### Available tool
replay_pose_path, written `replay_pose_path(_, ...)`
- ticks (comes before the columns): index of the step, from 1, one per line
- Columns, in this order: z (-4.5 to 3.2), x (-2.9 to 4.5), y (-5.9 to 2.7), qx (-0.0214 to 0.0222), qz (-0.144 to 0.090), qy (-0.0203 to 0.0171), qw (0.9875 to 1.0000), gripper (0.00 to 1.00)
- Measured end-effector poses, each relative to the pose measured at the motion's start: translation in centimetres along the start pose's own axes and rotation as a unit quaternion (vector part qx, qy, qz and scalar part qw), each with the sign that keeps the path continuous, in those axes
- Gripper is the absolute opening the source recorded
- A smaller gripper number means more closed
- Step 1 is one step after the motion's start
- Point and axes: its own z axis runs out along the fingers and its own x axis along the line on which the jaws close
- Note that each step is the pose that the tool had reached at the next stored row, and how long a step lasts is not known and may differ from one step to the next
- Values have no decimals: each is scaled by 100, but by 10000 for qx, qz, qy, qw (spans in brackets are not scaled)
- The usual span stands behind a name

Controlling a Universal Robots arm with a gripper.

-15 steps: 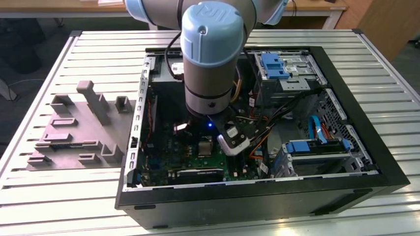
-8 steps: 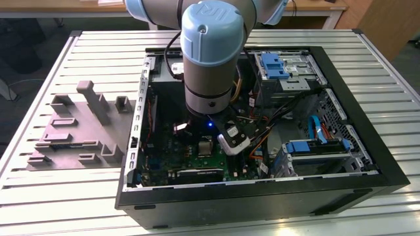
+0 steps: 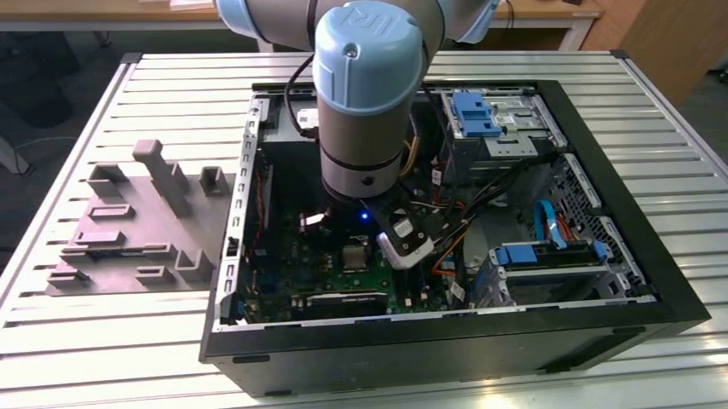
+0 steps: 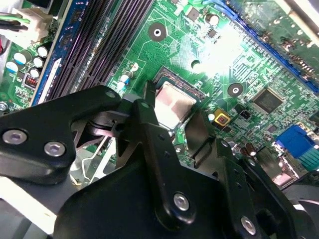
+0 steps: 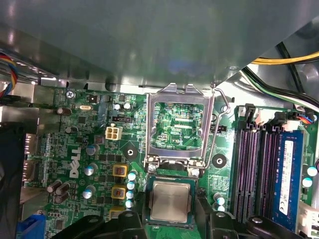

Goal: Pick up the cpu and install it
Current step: 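Place the cpu into insertion slot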

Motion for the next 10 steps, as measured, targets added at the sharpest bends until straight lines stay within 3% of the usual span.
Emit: replay_pose_path(10,34,-2,17,-13,155,-5,9999,51)
